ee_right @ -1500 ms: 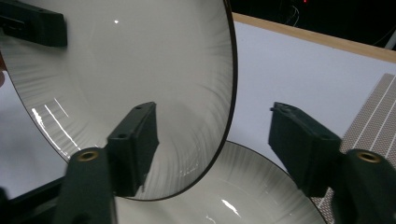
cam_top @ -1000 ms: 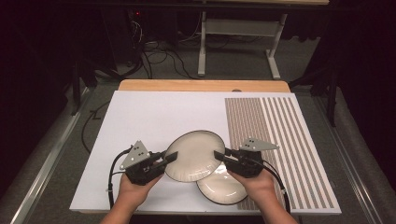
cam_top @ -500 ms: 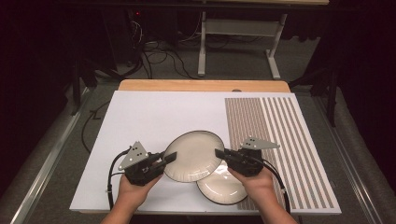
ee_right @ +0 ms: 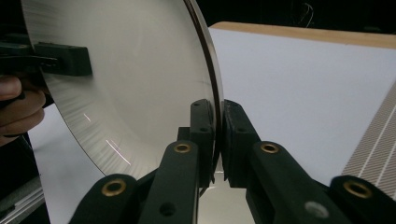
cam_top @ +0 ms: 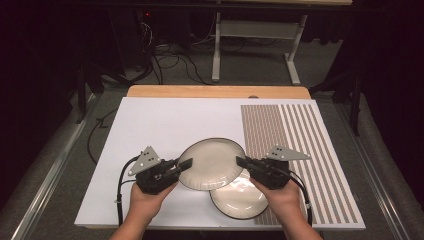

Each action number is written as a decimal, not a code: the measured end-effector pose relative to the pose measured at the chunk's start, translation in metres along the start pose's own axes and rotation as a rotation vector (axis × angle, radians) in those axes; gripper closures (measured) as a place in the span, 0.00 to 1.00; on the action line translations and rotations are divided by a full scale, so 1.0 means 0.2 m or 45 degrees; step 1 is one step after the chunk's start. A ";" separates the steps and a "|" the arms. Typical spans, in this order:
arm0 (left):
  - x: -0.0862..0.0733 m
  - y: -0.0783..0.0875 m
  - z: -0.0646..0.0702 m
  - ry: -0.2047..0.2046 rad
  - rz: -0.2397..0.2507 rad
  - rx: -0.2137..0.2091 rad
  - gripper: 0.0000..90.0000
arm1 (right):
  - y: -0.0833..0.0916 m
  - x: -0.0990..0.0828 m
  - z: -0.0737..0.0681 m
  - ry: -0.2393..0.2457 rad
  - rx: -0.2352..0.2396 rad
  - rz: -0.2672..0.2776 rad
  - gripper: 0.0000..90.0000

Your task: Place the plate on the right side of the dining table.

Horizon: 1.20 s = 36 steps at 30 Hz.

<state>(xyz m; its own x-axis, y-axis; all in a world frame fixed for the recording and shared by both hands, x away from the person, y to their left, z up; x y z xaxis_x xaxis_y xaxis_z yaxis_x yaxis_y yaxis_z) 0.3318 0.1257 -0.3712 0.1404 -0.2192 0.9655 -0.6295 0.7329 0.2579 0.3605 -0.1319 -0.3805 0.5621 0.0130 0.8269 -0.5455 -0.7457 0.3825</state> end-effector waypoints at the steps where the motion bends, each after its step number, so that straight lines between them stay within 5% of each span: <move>1: 0.01 -0.01 0.00 0.003 0.004 -0.007 0.87 | 0.02 0.01 0.00 0.004 -0.001 0.013 0.96; 15: 0.14 -0.24 0.07 -0.054 -0.048 -0.074 0.89 | 0.24 0.11 0.14 0.037 -0.100 0.075 0.97; 36: 0.30 -0.73 0.24 -0.111 -0.095 -0.213 0.89 | 0.60 0.11 0.47 -0.052 -0.247 0.198 0.97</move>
<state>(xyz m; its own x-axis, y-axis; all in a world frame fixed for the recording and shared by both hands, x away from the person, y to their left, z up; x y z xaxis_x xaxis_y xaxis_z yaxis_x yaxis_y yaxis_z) 0.3956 -0.0247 -0.3515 0.1108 -0.3264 0.9387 -0.4829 0.8079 0.3379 0.3652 -0.2833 -0.3559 0.4846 -0.1221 0.8662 -0.7344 -0.5948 0.3270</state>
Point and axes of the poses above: each handheld gripper's, and its own axes: y roughly backward along the jaws, x roughly out of its top, z roughly to its right, the point moved 5 cm from there along -y, roughly forward along the jaws, and after that the axes turned 14 degrees about -y, right-handed, at the moved point
